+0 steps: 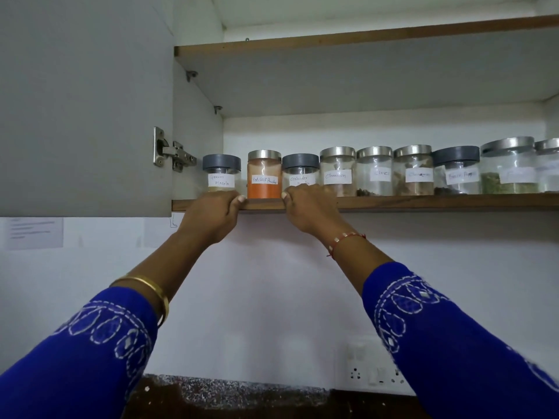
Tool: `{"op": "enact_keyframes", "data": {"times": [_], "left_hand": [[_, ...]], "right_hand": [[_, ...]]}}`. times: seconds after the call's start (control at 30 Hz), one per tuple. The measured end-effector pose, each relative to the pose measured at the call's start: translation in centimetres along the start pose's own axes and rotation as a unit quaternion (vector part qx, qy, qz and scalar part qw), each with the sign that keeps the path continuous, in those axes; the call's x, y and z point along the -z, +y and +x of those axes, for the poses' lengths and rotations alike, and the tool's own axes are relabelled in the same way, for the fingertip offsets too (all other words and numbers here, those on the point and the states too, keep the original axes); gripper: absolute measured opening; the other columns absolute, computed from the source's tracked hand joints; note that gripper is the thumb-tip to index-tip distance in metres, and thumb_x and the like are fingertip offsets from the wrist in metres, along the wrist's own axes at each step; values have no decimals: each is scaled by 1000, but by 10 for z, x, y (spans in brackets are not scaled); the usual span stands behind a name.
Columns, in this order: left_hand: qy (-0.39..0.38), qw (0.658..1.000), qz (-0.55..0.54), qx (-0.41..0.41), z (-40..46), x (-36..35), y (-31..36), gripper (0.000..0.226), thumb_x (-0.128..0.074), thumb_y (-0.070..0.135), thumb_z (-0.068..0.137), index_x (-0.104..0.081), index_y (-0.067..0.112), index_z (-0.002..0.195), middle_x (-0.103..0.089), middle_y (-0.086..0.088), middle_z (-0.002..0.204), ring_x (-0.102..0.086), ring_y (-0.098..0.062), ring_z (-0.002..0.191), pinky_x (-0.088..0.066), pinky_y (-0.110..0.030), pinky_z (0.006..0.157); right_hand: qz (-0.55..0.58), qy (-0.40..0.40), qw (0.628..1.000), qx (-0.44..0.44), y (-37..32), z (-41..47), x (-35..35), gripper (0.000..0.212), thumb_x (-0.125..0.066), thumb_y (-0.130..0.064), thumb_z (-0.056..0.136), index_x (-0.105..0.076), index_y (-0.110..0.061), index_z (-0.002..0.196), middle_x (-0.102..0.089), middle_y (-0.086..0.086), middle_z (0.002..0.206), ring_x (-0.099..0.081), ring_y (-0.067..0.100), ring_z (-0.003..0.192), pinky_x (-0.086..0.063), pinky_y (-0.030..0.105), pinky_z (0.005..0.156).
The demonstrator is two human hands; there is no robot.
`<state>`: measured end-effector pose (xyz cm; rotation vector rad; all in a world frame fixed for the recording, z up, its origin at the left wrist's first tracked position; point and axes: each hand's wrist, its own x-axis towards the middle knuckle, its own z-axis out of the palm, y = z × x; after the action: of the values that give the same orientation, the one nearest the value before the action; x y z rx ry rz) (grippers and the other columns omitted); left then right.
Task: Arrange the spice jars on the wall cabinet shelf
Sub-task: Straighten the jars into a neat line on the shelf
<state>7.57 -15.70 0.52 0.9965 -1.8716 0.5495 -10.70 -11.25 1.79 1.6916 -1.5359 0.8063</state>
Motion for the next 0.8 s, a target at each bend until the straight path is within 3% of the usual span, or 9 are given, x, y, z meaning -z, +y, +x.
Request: {"op": "enact_keyframes", "data": {"times": [0.2,0.33,0.47,0.53,0.6,0.7,0.8], "left_hand": [[-18,1000,6,6,-1,4,6,39,-28,29,99,-61,11,111,-65,-14,103,-57,-29,95,-39,-30,72],[-30,1000,1,-6,3,6,-4,43,-26,31,99,-63,10,107,-66,-15,101,-58,-29,94,-36,-27,69],[-72,997,-22,5,19,6,-9,48,-22,33,100,-58,6,83,-65,-19,94,-55,-29,85,-34,-29,69],[-102,993,-55,18,28,8,-13,47,-22,31,100,-56,7,80,-64,-20,98,-49,-25,83,-33,-28,73],[-125,988,-85,39,38,9,-15,43,-23,27,101,-56,6,85,-62,-23,109,-50,-28,92,-33,-29,78],[-196,971,-88,106,54,8,-15,41,-22,19,101,-52,-2,119,-53,-23,130,-47,-33,119,-36,-31,93],[-235,961,-58,130,69,12,-16,43,-26,21,100,-48,-4,127,-49,-22,135,-46,-34,124,-37,-35,99]], "right_hand": [[11,-7,1000,-15,-3,0,2,38,-28,-27,100,-62,-12,107,-66,10,109,-56,30,105,-34,39,96],[41,-115,992,-41,-5,7,13,38,-24,-29,100,-58,-16,111,-62,11,119,-54,31,110,-34,38,98],[95,-208,971,-72,-12,25,25,28,-31,-27,100,-51,-14,85,-56,11,106,-51,25,98,-37,29,84],[106,-225,965,-81,-21,36,25,32,-34,-23,100,-61,-6,99,-57,14,114,-51,25,102,-39,28,85],[103,-235,963,-82,-32,47,24,37,-33,-18,100,-57,1,121,-53,17,132,-51,29,118,-40,31,98],[102,-260,956,-91,-44,60,14,40,-32,-13,98,-48,2,132,-44,18,143,-42,30,131,-34,34,110],[77,-305,945,-84,-47,74,9,41,-32,-13,98,-44,-3,136,-41,15,146,-40,28,133,-30,37,112]]}}
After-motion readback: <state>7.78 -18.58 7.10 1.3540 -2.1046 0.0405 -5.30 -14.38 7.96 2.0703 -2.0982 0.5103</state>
